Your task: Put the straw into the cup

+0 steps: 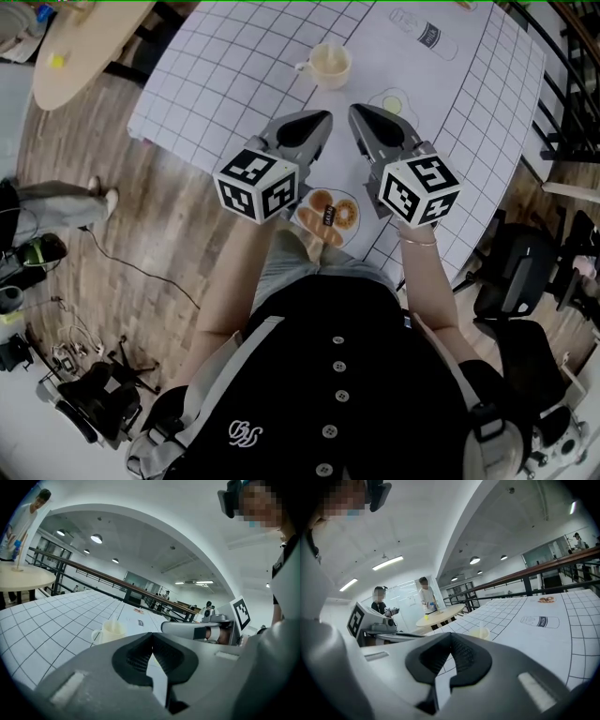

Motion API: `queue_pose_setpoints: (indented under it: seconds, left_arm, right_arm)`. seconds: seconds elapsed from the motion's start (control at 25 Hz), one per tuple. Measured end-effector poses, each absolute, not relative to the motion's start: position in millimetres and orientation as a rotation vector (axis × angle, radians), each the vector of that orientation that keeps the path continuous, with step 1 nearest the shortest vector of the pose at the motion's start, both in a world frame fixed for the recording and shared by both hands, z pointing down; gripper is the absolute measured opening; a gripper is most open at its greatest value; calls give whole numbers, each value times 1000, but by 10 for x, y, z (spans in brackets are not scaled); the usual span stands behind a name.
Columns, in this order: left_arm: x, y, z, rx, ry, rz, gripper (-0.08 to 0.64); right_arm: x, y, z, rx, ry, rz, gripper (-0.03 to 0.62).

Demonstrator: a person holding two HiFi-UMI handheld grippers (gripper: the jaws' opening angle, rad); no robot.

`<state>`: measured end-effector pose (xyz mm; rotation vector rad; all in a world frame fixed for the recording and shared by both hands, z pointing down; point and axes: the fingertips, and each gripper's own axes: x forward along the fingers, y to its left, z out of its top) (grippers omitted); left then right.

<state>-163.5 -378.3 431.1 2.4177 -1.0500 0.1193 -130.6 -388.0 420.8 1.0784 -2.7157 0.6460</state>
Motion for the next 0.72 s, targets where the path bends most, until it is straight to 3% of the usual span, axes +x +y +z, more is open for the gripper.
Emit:
queue_pose_setpoints:
  seconds: [0.72]
  left_arm:
    - [-1606, -3445, 4323, 2401, -1066, 100, -2]
  right_arm:
    - [-1366, -3438, 4247, 1017, -2701, 589, -2]
